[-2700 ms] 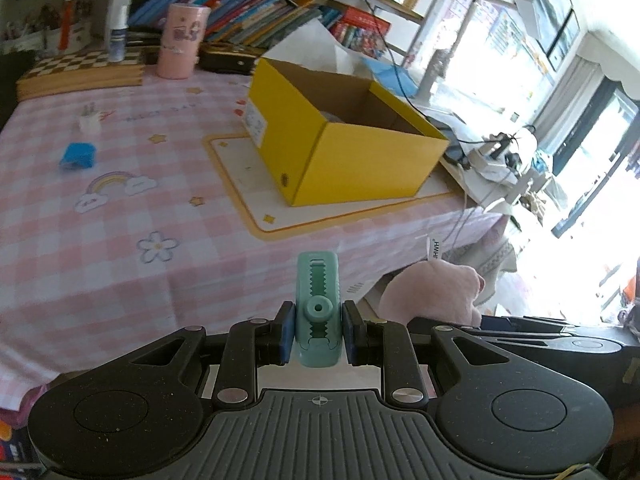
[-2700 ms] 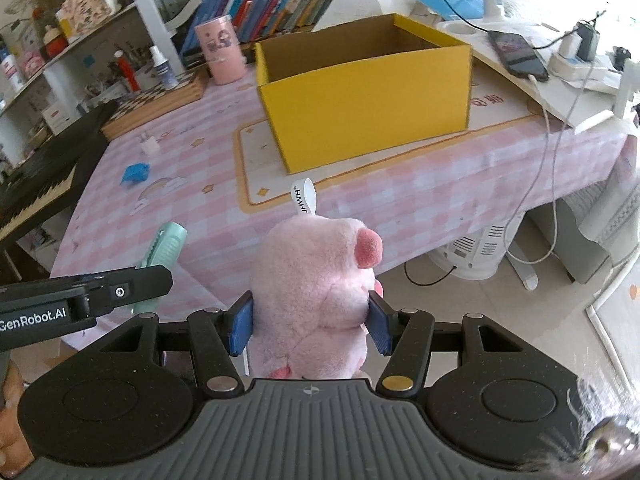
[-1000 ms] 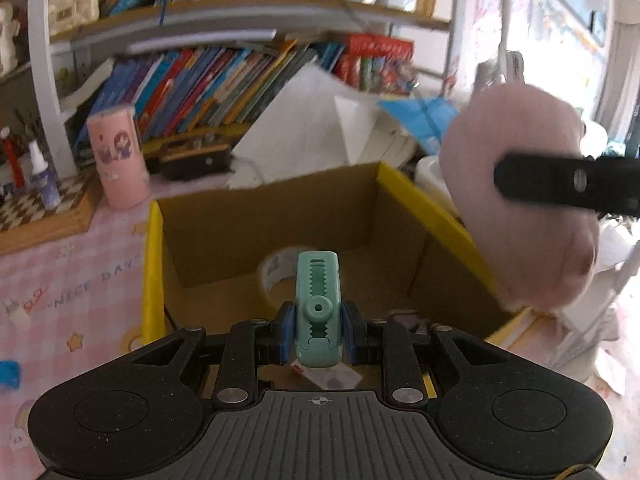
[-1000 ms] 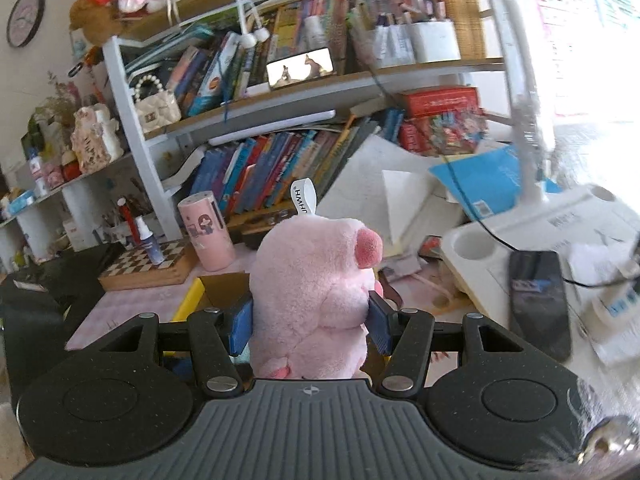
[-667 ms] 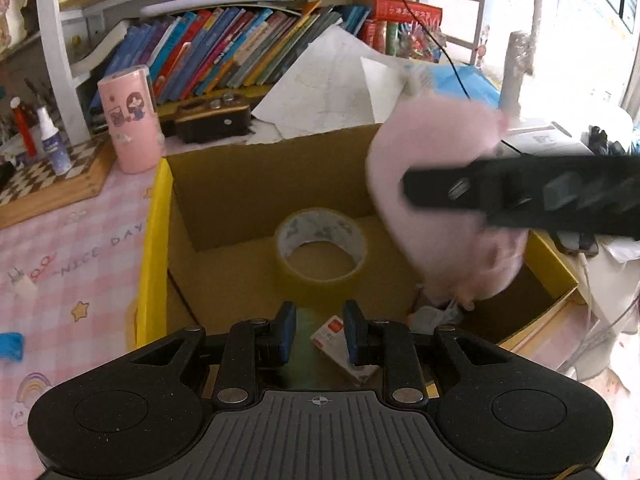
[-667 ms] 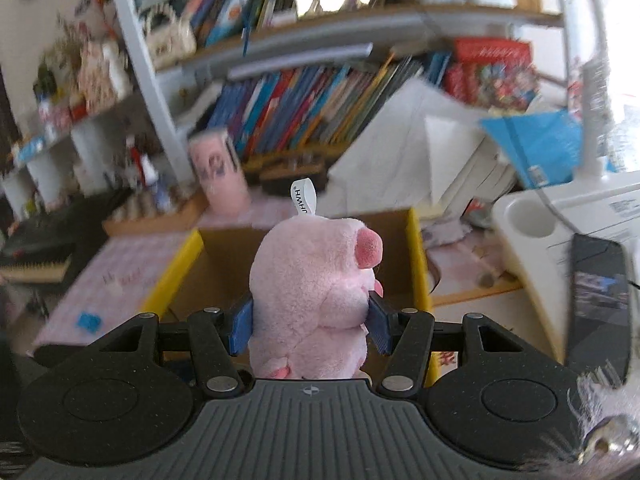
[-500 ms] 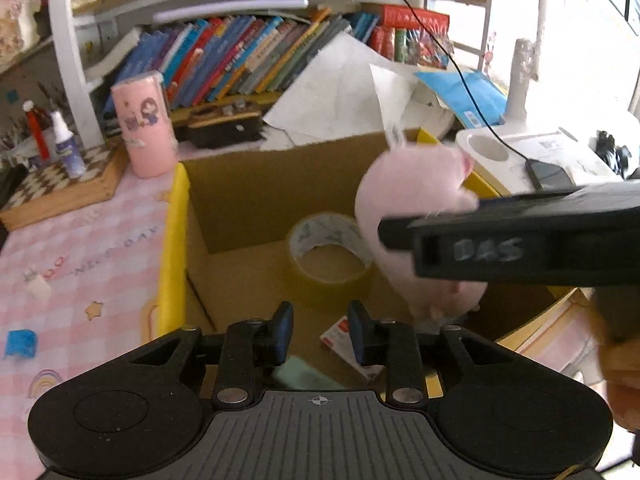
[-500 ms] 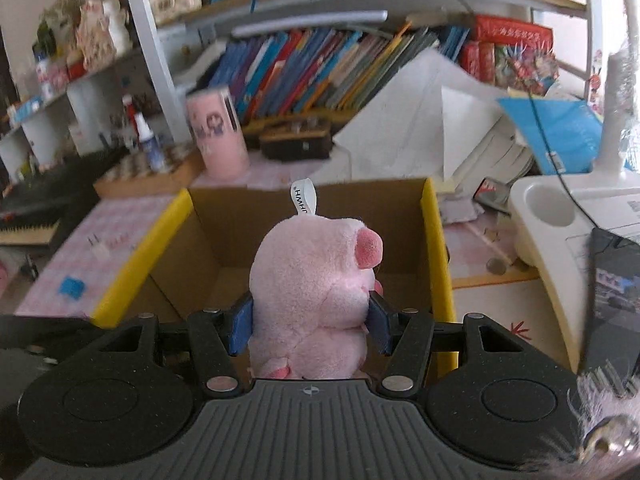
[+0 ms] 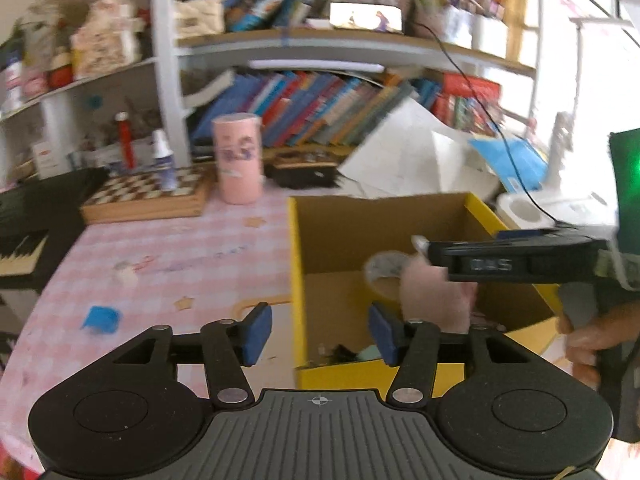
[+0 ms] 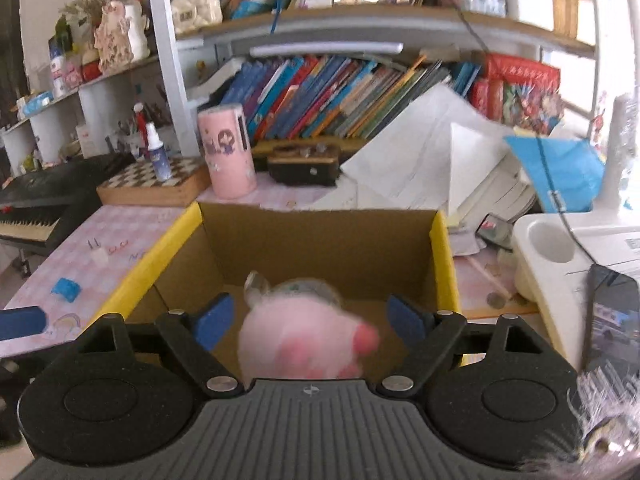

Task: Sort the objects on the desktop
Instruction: 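Open the left tool to drop the stapler in while the right tool lowers the pig in, then withdraw both open tools from the yellow box toward the blue eraser, then grasp the blue eraser with the left tool while the right tool grasps the white plug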

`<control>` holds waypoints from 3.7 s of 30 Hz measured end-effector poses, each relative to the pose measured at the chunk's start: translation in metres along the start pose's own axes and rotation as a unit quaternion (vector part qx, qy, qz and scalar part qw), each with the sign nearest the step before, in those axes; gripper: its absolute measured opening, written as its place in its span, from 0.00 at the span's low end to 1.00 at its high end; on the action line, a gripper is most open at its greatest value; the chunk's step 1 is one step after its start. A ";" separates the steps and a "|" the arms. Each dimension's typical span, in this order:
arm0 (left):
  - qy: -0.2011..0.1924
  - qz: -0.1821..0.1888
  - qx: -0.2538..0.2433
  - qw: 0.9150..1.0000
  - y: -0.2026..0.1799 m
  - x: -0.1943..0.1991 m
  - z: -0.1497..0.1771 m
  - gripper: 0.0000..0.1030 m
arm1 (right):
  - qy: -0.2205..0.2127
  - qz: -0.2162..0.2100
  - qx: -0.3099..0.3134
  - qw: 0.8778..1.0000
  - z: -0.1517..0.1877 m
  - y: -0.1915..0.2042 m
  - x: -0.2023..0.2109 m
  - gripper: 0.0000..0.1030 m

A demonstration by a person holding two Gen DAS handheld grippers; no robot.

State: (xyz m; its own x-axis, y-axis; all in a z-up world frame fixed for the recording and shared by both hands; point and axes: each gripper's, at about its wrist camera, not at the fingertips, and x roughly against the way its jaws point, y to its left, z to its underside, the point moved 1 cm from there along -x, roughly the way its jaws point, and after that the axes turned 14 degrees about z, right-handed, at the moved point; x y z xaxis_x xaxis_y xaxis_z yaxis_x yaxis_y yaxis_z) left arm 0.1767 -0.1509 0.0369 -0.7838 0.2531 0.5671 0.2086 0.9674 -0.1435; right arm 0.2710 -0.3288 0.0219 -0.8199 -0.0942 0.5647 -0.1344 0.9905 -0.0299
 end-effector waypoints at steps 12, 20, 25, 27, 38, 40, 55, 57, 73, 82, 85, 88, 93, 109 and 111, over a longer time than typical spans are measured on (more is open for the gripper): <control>-0.039 -0.057 0.044 0.997 0.032 0.039 0.021 0.70 | -0.046 0.071 -0.043 0.996 0.028 -0.002 0.065 0.85; -0.015 -0.048 0.051 0.997 0.051 0.056 0.049 0.71 | -0.016 0.108 -0.047 0.993 0.064 0.018 0.096 0.85; 0.008 -0.042 0.061 0.997 0.069 0.072 0.071 0.71 | 0.014 0.123 -0.061 0.990 0.088 0.037 0.116 0.85; 0.017 -0.037 0.070 0.997 0.076 0.079 0.080 0.72 | 0.022 0.125 -0.061 0.990 0.097 0.047 0.124 0.85; 0.057 -0.017 0.064 0.996 0.099 0.112 0.116 0.72 | 0.063 0.108 -0.061 0.990 0.129 0.108 0.151 0.85; 0.060 -0.017 0.063 0.996 0.104 0.118 0.120 0.72 | 0.064 0.106 -0.060 0.990 0.133 0.118 0.155 0.85; 0.074 -0.046 0.050 0.995 0.143 0.152 0.141 0.72 | 0.085 0.055 -0.021 0.995 0.146 0.189 0.163 0.87; 0.070 -0.053 0.055 0.995 0.150 0.158 0.143 0.72 | 0.085 0.047 -0.013 0.995 0.146 0.198 0.163 0.87; 0.062 -0.088 0.090 0.990 0.197 0.180 0.153 0.72 | 0.090 -0.002 0.042 0.995 0.143 0.261 0.156 0.87; 0.067 -0.086 0.094 0.990 0.205 0.176 0.152 0.72 | 0.092 -0.017 0.058 0.994 0.139 0.277 0.148 0.87; 0.069 -0.083 0.095 0.990 0.207 0.173 0.150 0.72 | 0.093 -0.023 0.062 0.993 0.136 0.279 0.144 0.87; 0.067 -0.084 0.099 0.989 0.210 0.168 0.148 0.72 | 0.093 -0.029 0.069 0.993 0.133 0.283 0.138 0.87; 0.065 -0.080 0.106 0.989 0.216 0.155 0.141 0.72 | 0.091 -0.042 0.076 0.992 0.124 0.286 0.122 0.83; 0.055 -0.085 0.120 0.988 0.237 0.078 0.091 0.70 | 0.070 -0.086 0.074 0.991 0.054 0.284 0.036 0.57; 0.052 -0.086 0.120 0.988 0.238 0.068 0.084 0.70 | 0.062 -0.088 0.069 0.992 0.043 0.282 0.026 0.57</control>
State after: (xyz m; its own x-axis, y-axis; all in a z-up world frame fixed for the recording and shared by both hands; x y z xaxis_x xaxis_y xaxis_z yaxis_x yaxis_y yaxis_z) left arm 0.1238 0.0972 -0.0269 -0.7284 0.0947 0.6786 -0.0767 0.9729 -0.2180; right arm 0.1882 -0.0565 -0.0072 -0.7029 -0.2432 0.6684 -0.3520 0.9355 -0.0297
